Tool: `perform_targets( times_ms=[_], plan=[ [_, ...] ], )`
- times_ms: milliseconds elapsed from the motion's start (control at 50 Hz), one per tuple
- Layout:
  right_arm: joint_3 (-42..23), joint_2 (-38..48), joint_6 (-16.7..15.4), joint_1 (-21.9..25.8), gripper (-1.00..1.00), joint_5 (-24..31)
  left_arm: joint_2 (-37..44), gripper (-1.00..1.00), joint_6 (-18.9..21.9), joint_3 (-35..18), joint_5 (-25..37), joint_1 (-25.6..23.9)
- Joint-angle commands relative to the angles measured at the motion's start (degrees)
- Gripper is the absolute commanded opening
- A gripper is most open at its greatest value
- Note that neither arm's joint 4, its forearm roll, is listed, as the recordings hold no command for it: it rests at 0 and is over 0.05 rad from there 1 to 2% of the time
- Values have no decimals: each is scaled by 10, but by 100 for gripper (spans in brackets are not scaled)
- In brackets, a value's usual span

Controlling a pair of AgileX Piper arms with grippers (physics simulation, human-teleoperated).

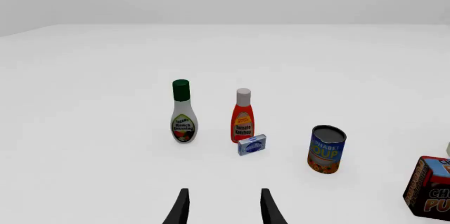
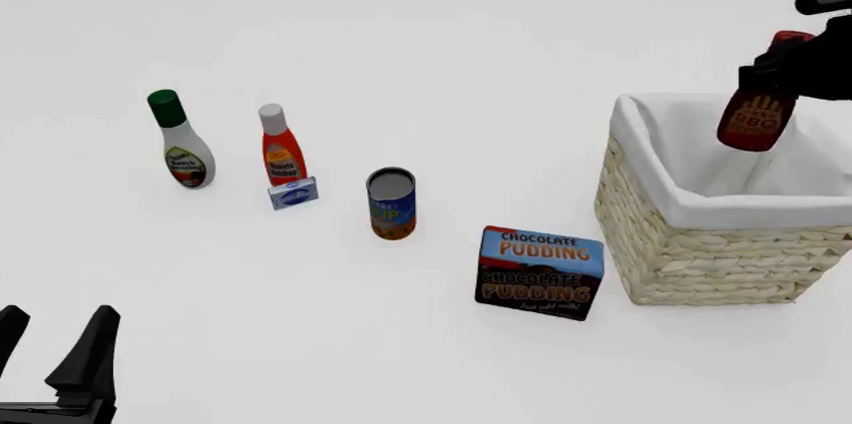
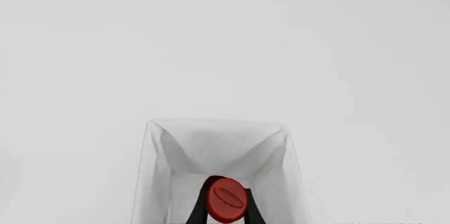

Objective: Pick the bbq sauce and place it in the basket.

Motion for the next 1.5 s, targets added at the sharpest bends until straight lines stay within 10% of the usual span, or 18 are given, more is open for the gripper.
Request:
perform_targets(
  times_ms=[20, 1500],
  plan=[
    [14, 9, 10, -3, -100, -20, 0, 100, 0, 0, 0, 0],
    [70, 128, 17, -4, -100, -130, 0, 100, 0, 0, 0, 0]
  ],
)
